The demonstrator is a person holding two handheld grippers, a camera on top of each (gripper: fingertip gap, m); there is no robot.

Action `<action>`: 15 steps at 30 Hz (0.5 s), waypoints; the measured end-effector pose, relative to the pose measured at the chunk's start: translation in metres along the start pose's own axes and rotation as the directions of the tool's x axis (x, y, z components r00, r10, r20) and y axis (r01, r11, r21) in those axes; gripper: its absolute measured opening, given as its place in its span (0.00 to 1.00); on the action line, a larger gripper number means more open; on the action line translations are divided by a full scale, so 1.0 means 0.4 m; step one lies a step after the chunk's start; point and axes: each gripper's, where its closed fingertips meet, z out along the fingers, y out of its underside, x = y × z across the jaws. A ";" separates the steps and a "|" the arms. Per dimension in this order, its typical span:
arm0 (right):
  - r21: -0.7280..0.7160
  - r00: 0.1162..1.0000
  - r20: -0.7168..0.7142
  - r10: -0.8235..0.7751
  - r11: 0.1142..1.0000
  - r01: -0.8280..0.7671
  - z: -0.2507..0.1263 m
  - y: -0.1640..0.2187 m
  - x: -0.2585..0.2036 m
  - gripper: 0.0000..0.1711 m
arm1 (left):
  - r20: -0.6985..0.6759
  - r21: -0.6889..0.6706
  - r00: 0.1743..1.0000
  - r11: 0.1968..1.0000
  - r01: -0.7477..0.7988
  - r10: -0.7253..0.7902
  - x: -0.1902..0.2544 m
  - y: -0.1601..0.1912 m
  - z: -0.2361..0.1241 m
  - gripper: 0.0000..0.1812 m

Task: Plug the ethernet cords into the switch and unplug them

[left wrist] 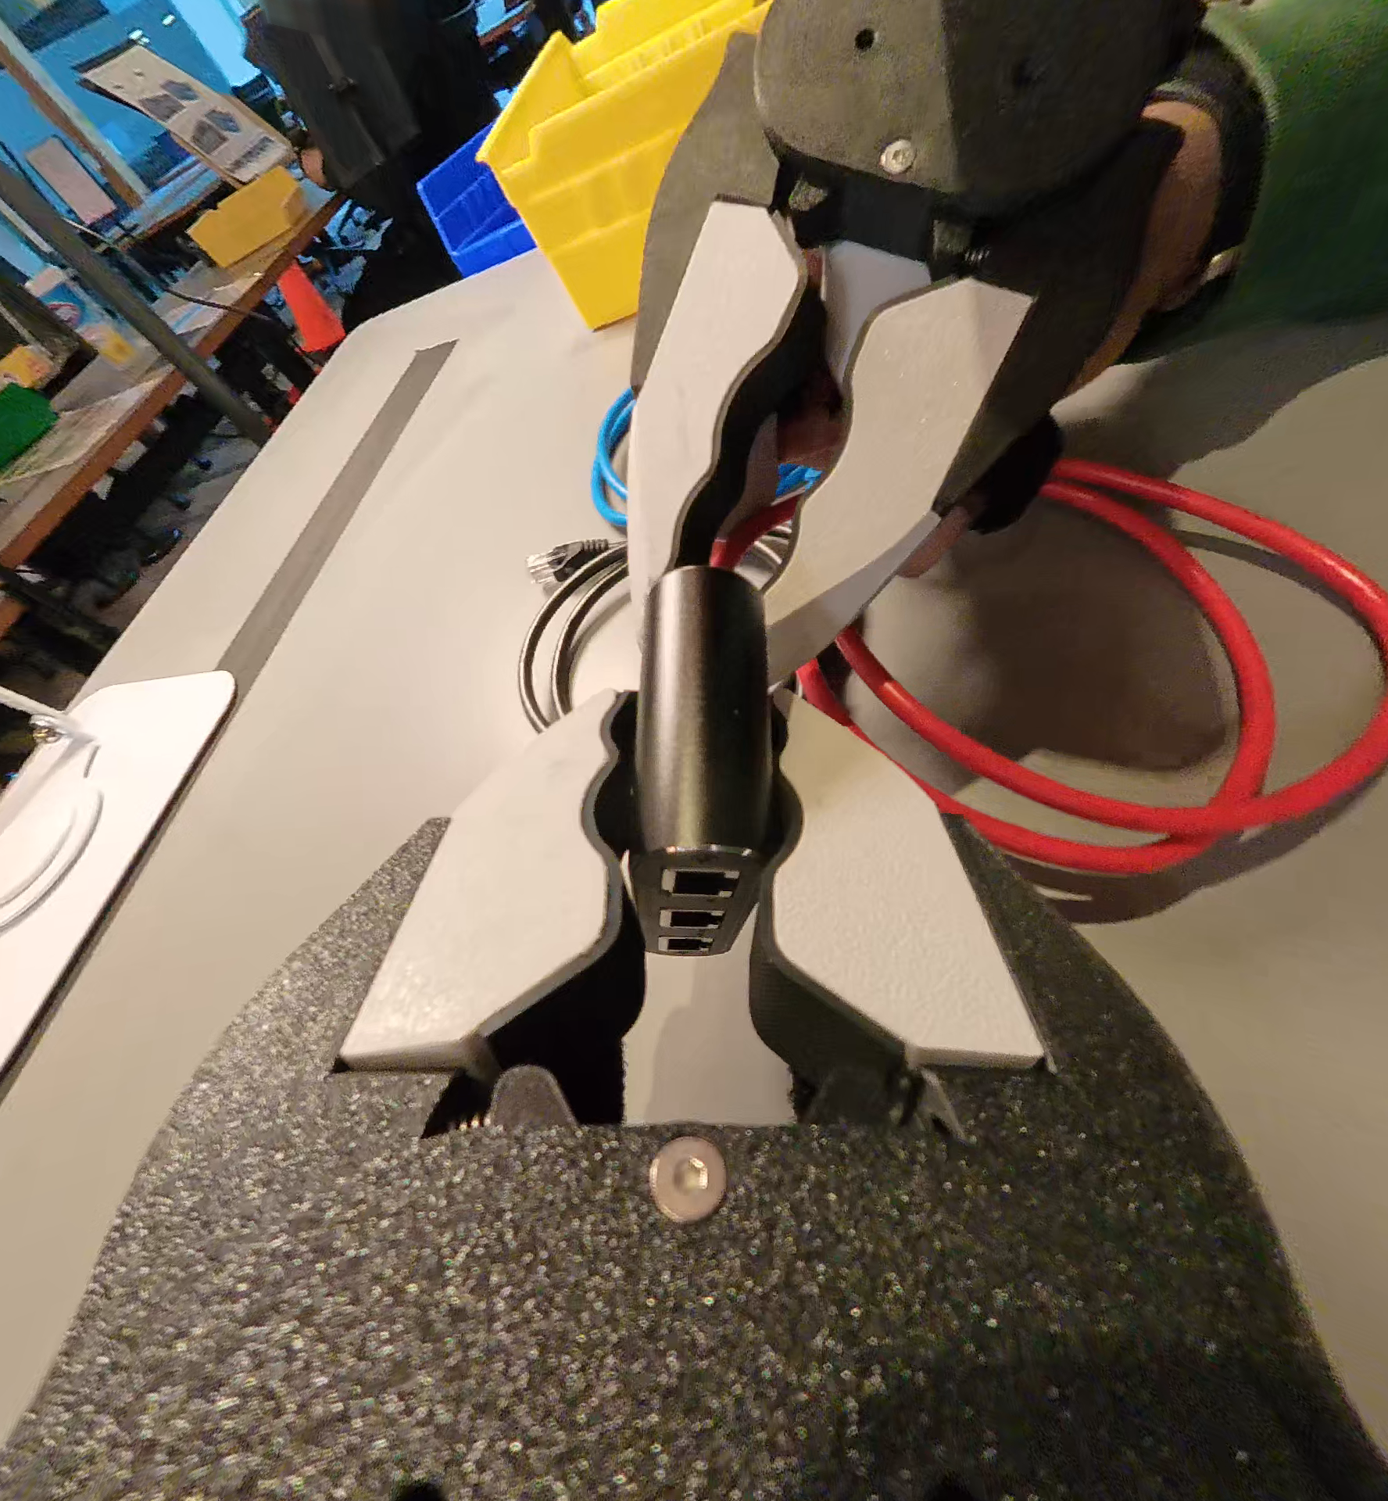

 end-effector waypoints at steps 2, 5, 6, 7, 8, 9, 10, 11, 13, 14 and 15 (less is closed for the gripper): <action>-0.009 1.000 -0.014 0.018 1.000 -0.018 0.004 0.002 0.003 0.09 | 0.014 0.001 1.000 1.000 -0.008 0.008 -0.004 0.004 0.000 0.16; -0.017 0.999 -0.031 0.042 0.999 -0.042 0.005 0.004 0.006 0.09 | 0.032 0.004 0.999 0.999 -0.035 0.034 -0.007 0.005 0.001 0.16; -0.012 0.999 -0.035 0.037 0.999 -0.037 0.003 0.002 0.006 0.09 | 0.037 0.009 0.998 0.999 -0.042 0.042 -0.007 0.003 0.000 0.16; -0.010 0.999 -0.031 0.035 0.999 -0.035 0.002 0.002 0.005 0.09 | 0.035 0.014 0.998 0.999 -0.050 0.049 -0.005 0.001 0.000 0.16; -0.005 0.999 -0.020 0.027 1.000 -0.027 -0.001 0.001 0.002 0.09 | 0.032 0.020 0.998 0.998 -0.056 0.055 -0.003 0.000 0.000 0.16; -0.004 0.999 -0.017 0.037 0.999 -0.037 -0.002 0.001 0.002 0.09 | 0.032 0.024 0.998 0.998 -0.058 0.057 -0.002 -0.002 0.000 0.16; -0.006 0.999 -0.007 0.041 0.999 -0.041 -0.003 0.002 0.000 0.09 | 0.028 0.027 0.997 0.997 -0.067 0.066 0.000 -0.002 0.000 0.16; -0.001 0.999 0.006 0.033 0.999 -0.033 -0.006 0.001 -0.003 0.09 | 0.028 0.034 0.997 0.997 -0.072 0.071 0.003 -0.004 0.000 0.16; 0.000 0.999 0.009 0.041 0.999 -0.041 -0.011 0.003 -0.003 0.09 | 0.037 0.033 0.997 0.997 -0.075 0.074 0.005 -0.007 0.004 0.16; -0.003 0.999 0.002 0.042 0.999 -0.042 -0.011 0.006 -0.001 0.09 | 0.046 0.029 0.996 0.997 -0.076 0.075 0.005 -0.007 0.007 0.16; -0.006 0.999 -0.008 0.048 0.999 -0.048 -0.011 0.010 0.002 0.10 | 0.057 0.022 0.995 0.997 -0.077 0.075 0.003 -0.006 0.010 0.16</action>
